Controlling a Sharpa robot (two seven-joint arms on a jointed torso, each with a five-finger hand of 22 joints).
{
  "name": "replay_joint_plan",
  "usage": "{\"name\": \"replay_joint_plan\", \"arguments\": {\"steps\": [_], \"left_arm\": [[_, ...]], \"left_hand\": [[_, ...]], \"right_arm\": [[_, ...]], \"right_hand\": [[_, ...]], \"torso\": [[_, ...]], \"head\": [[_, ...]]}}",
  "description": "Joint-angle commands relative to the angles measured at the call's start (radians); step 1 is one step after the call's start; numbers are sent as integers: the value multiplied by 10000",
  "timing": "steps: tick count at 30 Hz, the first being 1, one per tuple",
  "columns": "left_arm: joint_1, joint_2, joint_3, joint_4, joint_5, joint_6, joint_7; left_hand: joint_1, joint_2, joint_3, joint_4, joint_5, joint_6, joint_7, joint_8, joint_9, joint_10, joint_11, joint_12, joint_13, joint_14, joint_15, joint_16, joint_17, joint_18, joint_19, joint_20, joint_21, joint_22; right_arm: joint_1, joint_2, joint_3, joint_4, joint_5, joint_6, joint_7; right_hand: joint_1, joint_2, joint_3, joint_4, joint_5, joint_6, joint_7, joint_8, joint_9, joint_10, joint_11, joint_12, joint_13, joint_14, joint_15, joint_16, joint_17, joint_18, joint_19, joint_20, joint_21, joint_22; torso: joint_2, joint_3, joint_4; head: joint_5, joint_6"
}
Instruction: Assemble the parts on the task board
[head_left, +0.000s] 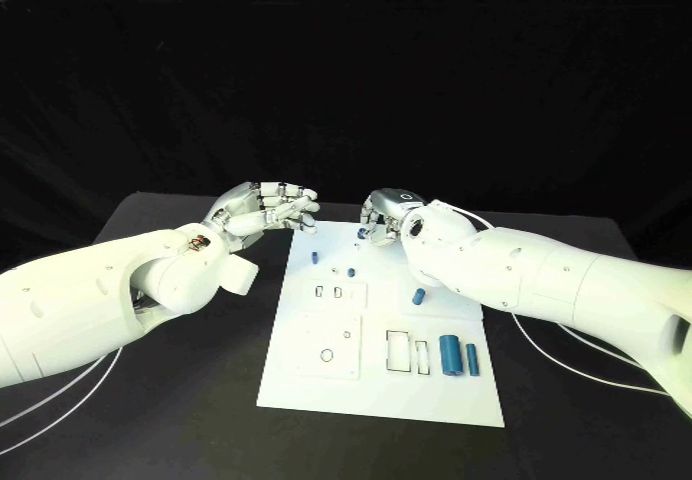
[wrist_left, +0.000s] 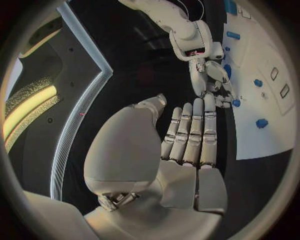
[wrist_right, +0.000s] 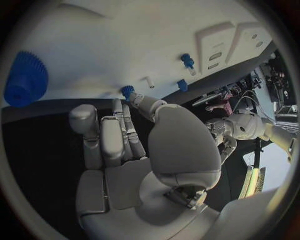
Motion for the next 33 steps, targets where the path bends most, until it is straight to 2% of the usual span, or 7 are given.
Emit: {"name": "replay_joint_plan", "arguments": {"steps": [1,8,16,24,26,29,33], "left_arm": [[15,22,9,16,48,177,119],[15,15,9,18,54,196,119],[12,-10,7,-9,69,208,133],[9,-72,5,14,78,294,156],[8,-90,5,31,78,327,169],[6,-125,4,57,79,356,179],[4,-193,1,84,-31,367,182]], "left_hand": [[-7,112,-74,1,-36,-19,458,-23,-11,-14,34,-28,-9,14,8,-52,-8,63,43,-1,-22,-9],[-7,112,-74,1,-36,-19,458,-23,-11,-14,34,-28,-9,14,8,-52,-8,63,43,-1,-22,-9],[-7,112,-74,1,-36,-19,458,-23,-11,-14,34,-28,-9,14,8,-52,-8,63,43,-1,-22,-9],[4,118,-84,-9,-36,-16,458,-37,-16,-15,33,-33,-22,35,7,-79,-58,63,85,-4,-73,-52],[7,116,-88,-12,-36,-21,460,-44,-18,-22,36,-38,-27,34,9,-88,-70,62,91,-3,-88,-64],[13,117,-91,-18,-35,-27,461,-52,-21,-32,38,-44,-33,33,12,-100,-87,60,99,-3,-108,-79],[13,117,-91,-18,-35,-27,461,-52,-21,-32,38,-44,-33,33,12,-100,-87,60,99,-3,-108,-79]], "right_arm": [[0,4,-1,-22,83,182,-6],[0,-114,-2,74,155,-5,46],[98,-923,60,974,586,-649,267],[400,-2471,208,2734,1955,-1355,553],[485,-2879,243,3097,2513,-1176,617],[592,-3393,276,3370,3238,-523,738],[665,-3879,295,3346,3844,393,903]], "right_hand": [[39,-160,-51,13,32,-149,32,-102,-31,-146,11,-87,-31,91,78,-47,-27,-64,-99,50,-116,-73],[87,-420,-433,10,27,-813,159,-559,-134,-778,103,-137,-156,-52,169,-311,-387,58,-441,158,-655,-619],[215,-407,-546,-25,40,-744,183,-547,-97,-709,111,20,-147,-114,169,-479,-608,104,-546,159,-858,-825],[331,-329,-586,21,41,-758,269,-684,-87,447,52,820,77,-77,126,-467,-622,61,-323,136,-738,-578],[362,-402,-777,4,17,-478,185,-530,-1,1170,-102,1524,446,-8,13,-324,-462,31,-185,58,-605,-387],[322,-432,-1212,113,30,-482,78,-385,122,1145,-233,2739,1323,38,-100,-242,-386,-7,-77,-69,-569,-266],[300,-252,-2079,594,68,-1067,52,4,466,674,-252,7005,4993,393,-127,905,930,-260,664,-97,379,1037]], "torso": [[0,2,-9],[1,3,-5],[-28,47,-60],[-107,118,-285],[-122,146,-337],[-136,168,-389],[-153,186,-432]], "head": [[7,16],[14,32],[32,41],[28,130],[43,145],[63,164],[13,191]]}}
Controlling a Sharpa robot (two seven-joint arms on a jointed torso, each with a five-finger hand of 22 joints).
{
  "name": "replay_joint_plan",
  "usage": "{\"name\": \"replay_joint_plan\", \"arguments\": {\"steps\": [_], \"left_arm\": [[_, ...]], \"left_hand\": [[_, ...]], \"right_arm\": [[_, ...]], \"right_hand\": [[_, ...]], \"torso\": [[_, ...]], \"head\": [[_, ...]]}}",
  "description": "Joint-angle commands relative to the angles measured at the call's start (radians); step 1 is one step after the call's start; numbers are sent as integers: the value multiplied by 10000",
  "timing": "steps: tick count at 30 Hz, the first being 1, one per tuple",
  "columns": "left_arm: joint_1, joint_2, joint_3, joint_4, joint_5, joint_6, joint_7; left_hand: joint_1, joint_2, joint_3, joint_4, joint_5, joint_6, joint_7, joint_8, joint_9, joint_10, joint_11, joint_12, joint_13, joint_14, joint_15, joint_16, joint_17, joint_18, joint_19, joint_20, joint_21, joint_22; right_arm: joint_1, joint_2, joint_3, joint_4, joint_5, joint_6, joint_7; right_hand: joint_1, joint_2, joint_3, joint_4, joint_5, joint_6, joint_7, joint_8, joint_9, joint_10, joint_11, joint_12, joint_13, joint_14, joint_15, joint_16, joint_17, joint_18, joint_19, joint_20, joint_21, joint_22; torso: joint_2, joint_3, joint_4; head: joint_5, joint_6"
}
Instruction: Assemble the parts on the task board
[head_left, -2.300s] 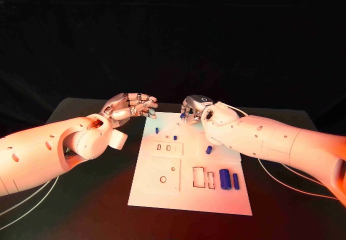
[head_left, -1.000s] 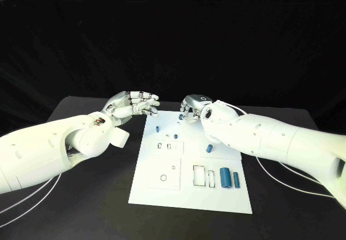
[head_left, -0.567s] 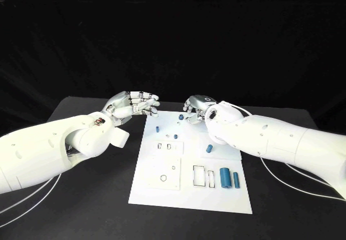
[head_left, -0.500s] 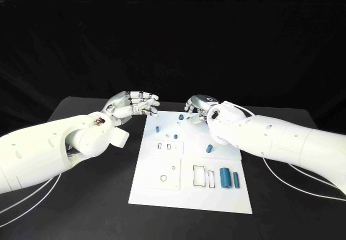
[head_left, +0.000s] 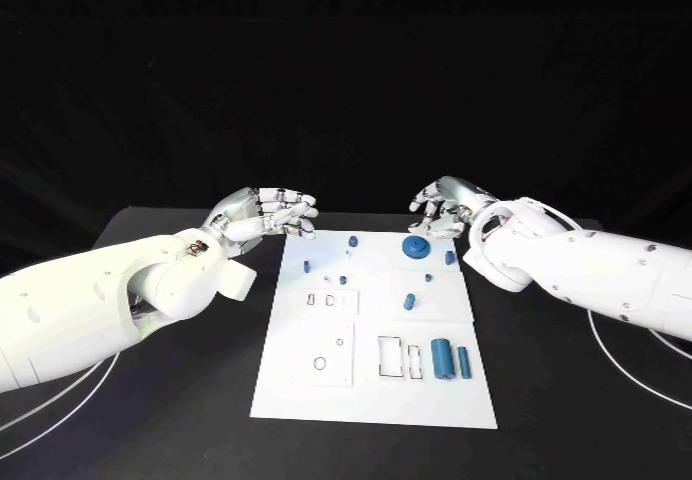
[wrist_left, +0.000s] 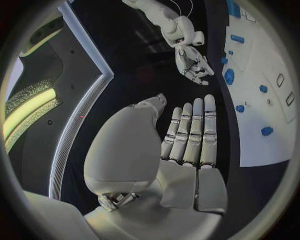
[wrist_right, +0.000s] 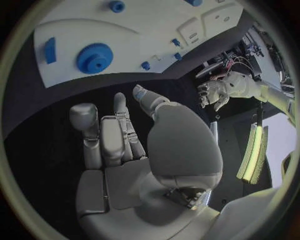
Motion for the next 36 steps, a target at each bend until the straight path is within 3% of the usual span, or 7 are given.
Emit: {"name": "replay_joint_plan", "arguments": {"steps": [1,3,12,13,17,23,36], "left_arm": [[7,-36,4,39,-77,227,162],[6,-53,3,43,-110,228,160],[1,-78,-3,79,-235,261,156],[-1,-74,-4,79,-240,267,154],[-5,-55,-7,79,-160,321,124],[-10,-32,-10,44,-56,352,93],[-12,51,-12,24,-33,320,81]], "left_hand": [[13,117,-64,10,-35,-27,461,-53,-12,-32,39,-45,-15,32,11,-61,-7,60,100,-2,-68,-8],[13,117,-64,10,-35,-27,461,-53,-12,-32,39,-45,-15,32,11,-61,-7,60,100,-2,-68,-8],[21,120,-66,3,-35,-32,464,-61,-14,-41,41,-51,-22,31,14,-75,-27,59,110,-1,-91,-26],[21,120,-66,3,-35,-32,464,-61,-14,-41,41,-51,-22,31,14,-75,-27,59,110,-1,-91,-26],[23,125,-67,3,-35,-32,465,-64,-16,-43,43,-53,-25,35,14,-79,-36,60,121,-2,-99,-33],[30,157,-104,-8,-36,-19,465,-92,-24,-36,35,-58,-52,147,-17,-90,-125,73,478,-54,0,-25],[29,159,-109,-8,-36,-17,465,-95,-25,-36,34,-58,-55,153,-19,-93,-134,72,503,-59,7,-25]], "right_arm": [[25,-201,7,-46,1279,1245,416],[37,-313,9,-142,1446,1551,418],[-55,-122,4,-667,1030,2192,204],[-75,-69,3,-735,967,2204,184],[-160,148,-1,-1008,742,2169,117],[-251,499,-7,-1377,442,2015,-22],[-364,980,-22,-1912,25,1983,-476]], "right_hand": [[-41,111,-366,211,18,-269,48,247,166,182,63,2132,2261,395,-46,613,724,-264,335,20,487,640],[40,125,-579,310,21,-436,80,417,270,426,85,2987,3402,453,-13,905,1068,-309,457,48,698,929],[204,151,-977,474,25,-810,140,604,378,658,155,3671,4425,539,41,1322,1568,-339,531,100,837,1157],[251,166,-951,569,1306,-874,157,655,420,659,165,3756,4582,540,32,1378,1624,-359,541,121,869,1212],[333,149,-978,609,1499,-921,163,724,444,1034,173,4136,5208,620,63,1632,1989,-394,683,122,1068,1463],[366,143,-1023,694,1556,-951,169,808,465,1377,183,4500,5803,702,76,1897,2359,-448,846,137,1298,1746],[442,216,-960,729,1556,-950,172,863,474,1402,184,4558,5902,735,82,2013,2517,-490,963,143,1470,1955]], "torso": [[-22,36,-73],[-18,35,-56],[-14,41,-69],[-12,38,-53],[0,23,1],[26,50,26],[32,58,25]], "head": [[-32,12],[-50,-3],[-80,38],[-102,46],[-140,31],[-107,8],[-101,-65]]}}
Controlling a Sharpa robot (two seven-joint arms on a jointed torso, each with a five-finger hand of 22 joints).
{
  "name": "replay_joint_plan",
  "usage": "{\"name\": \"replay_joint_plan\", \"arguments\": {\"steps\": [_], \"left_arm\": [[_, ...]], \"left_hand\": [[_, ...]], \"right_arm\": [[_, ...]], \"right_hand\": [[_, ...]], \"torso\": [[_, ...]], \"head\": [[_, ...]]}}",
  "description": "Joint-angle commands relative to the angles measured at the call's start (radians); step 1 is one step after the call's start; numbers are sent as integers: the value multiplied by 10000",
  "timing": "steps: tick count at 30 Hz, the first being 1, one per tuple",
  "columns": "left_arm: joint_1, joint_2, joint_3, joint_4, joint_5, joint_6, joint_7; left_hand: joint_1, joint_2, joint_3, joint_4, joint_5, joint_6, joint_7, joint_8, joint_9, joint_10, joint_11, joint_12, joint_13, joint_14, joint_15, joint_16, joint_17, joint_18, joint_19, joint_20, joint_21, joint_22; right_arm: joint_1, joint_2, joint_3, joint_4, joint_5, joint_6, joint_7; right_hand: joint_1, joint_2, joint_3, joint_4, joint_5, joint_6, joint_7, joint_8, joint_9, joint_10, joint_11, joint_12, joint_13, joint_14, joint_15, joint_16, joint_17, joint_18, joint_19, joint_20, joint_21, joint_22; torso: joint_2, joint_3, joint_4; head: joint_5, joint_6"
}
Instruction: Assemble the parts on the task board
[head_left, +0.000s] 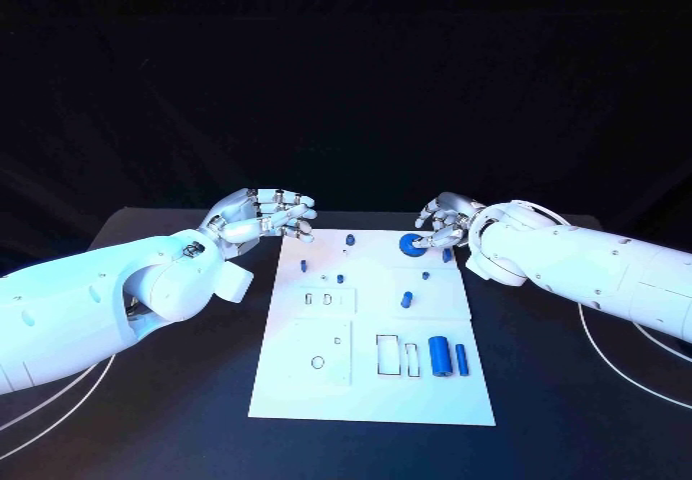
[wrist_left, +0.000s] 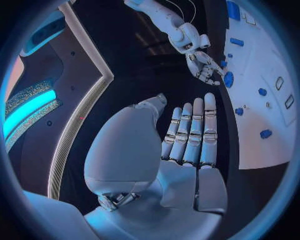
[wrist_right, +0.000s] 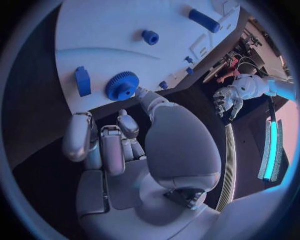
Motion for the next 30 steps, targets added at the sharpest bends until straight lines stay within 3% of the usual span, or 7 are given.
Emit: {"name": "replay_joint_plan", "arguments": {"steps": [1,6,13,30], "left_arm": [[3,32,4,12,72,150,96],[3,37,3,22,71,130,104],[3,37,2,11,70,123,90],[4,42,2,6,56,19,185]], "left_hand": [[-10,120,-39,3,-36,-17,466,-37,-10,-36,34,-58,-14,60,0,-54,-8,73,56,-6,43,4],[-11,124,-40,4,-36,-17,468,-39,-11,-37,35,-60,-16,62,-1,-57,-15,71,69,-8,44,3],[-11,124,-40,4,-36,-17,468,-39,-11,-37,35,-60,-16,62,-1,-57,-15,71,69,-8,44,3],[4,146,-35,-3,-32,-10,467,-43,-11,-32,32,-58,-22,75,-5,-64,-35,69,106,-18,48,-2]], "right_arm": [[-19,74,-2,-131,-390,150,-281],[-63,133,-3,-232,-521,252,-269],[-118,165,-5,-143,-619,482,-243],[-169,362,-14,-281,-645,568,-274]], "right_hand": [[121,10,22,59,44,7,-45,54,16,57,-10,34,7,736,80,57,1015,-173,56,5,64,8],[129,18,33,63,42,7,-45,60,16,40,-9,26,-8,737,81,63,1021,-172,56,5,65,9],[131,25,45,75,31,20,-45,78,19,99,-8,77,91,741,83,82,1046,-181,77,7,99,51],[178,181,225,148,6,110,-45,169,21,197,-10,177,284,759,88,177,1169,-207,145,13,219,207]], "torso": [[1,1,2],[19,21,10],[0,11,-17],[2,5,-6]], "head": [[-9,-29],[-3,-63],[27,-124],[26,-202]]}}
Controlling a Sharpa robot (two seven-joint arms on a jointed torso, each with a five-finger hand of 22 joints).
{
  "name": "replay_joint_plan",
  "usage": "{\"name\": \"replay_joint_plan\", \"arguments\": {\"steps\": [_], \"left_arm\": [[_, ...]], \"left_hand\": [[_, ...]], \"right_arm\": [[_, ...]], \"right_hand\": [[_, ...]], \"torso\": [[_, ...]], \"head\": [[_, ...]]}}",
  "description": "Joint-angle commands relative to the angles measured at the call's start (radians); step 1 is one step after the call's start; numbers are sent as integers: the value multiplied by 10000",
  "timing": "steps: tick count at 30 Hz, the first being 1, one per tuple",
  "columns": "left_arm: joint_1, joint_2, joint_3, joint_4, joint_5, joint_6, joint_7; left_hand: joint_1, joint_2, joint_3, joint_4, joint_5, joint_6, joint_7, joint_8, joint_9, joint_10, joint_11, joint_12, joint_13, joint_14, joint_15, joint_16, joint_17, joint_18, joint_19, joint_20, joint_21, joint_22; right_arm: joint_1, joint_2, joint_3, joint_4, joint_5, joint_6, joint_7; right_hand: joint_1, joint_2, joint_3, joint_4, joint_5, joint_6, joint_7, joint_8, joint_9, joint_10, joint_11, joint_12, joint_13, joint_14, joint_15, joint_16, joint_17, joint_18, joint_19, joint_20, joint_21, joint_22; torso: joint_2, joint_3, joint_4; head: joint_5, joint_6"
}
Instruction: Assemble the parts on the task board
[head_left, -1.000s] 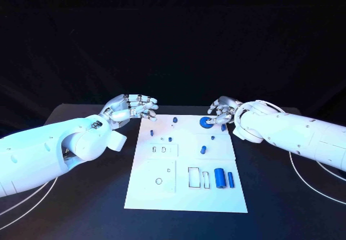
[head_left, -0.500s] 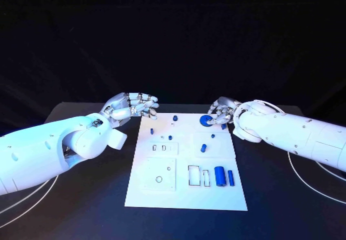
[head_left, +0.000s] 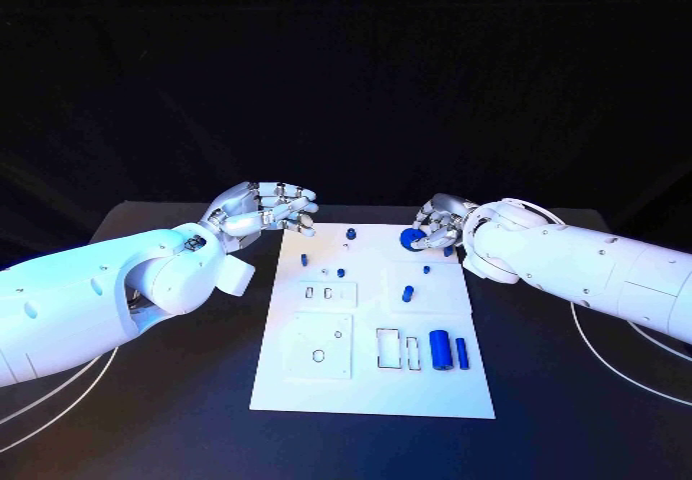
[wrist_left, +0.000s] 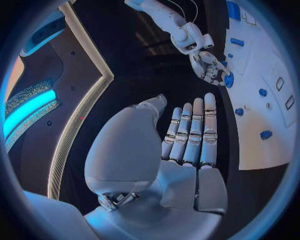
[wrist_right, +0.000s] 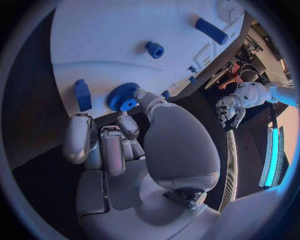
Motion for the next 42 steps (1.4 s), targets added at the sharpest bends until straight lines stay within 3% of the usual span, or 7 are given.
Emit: {"name": "replay_joint_plan", "arguments": {"steps": [1,4,7,24,30,37,42], "left_arm": [[4,20,5,16,43,34,169],[4,23,5,20,43,27,179],[4,20,5,21,43,25,178],[5,2,5,-1,144,92,62],[6,-2,4,8,61,57,7],[6,7,4,14,37,11,-35],[6,20,4,19,34,-4,-70]], "left_hand": [[2,63,-36,-3,-32,-9,467,-43,-12,-32,32,-58,-12,76,-6,-64,-8,69,70,19,49,-4],[2,63,-36,-3,-32,-9,467,-43,-12,-32,32,-58,-12,76,-6,-64,-8,69,70,19,49,-4],[2,63,-36,-3,-32,-9,467,-43,-12,-32,32,-58,-12,76,-6,-64,-8,69,70,19,49,-4],[-10,70,-44,6,-33,-11,475,-52,-15,-30,36,-59,-17,88,-7,-70,-26,65,93,13,46,-11],[-12,71,-46,8,-34,-12,476,-53,-16,-30,37,-59,-18,89,-6,-71,-28,64,95,13,45,-12],[-13,77,-45,10,-32,-14,479,-57,-17,-34,38,-62,-21,89,-5,-75,-35,63,99,12,42,-15],[-13,77,-45,10,-32,-14,479,-57,-17,-34,38,-62,-21,89,-5,-75,-35,63,99,12,42,-15]], "right_arm": [[-10,41,-4,-10,-142,216,-11],[-11,76,-5,-31,-150,255,-45],[-14,102,-7,-51,-180,329,-79],[-101,147,-74,-96,-1521,554,-287],[-109,95,-110,169,-2296,-4,-296],[-90,64,-121,538,-2801,-1267,-318],[29,66,-121,872,-2881,-1810,-350]], "right_hand": [[37,119,149,45,6,125,-9,75,6,164,-11,121,155,768,87,91,1223,-225,115,14,128,114],[176,356,534,55,35,284,-6,61,-69,315,-16,227,389,791,76,183,1358,-255,196,5,269,291],[233,358,871,22,34,418,-4,24,-152,369,-20,261,488,793,84,215,1394,-267,215,12,321,364],[308,-96,1540,-389,-2,580,18,-129,-352,317,-2,178,484,786,104,261,1433,-271,190,29,357,459],[211,-254,1580,-441,-7,674,-4,-113,-368,324,-15,152,473,770,100,238,1380,-260,158,33,323,437],[121,-194,1755,-446,0,882,-44,-52,-375,369,-51,134,493,767,71,239,1374,-257,153,14,321,453],[105,-137,2036,-525,12,1181,-144,8,-395,479,-140,156,594,768,1,245,1375,-266,185,-40,365,523]], "torso": [[-4,-2,-3],[-6,-6,6],[0,3,1],[-11,5,-3],[-18,-4,-26],[-2,3,-15],[-7,-6,22]], "head": [[-3,-18],[-43,-35],[-31,-37],[-39,-24],[-18,-15],[7,3],[-30,17]]}}
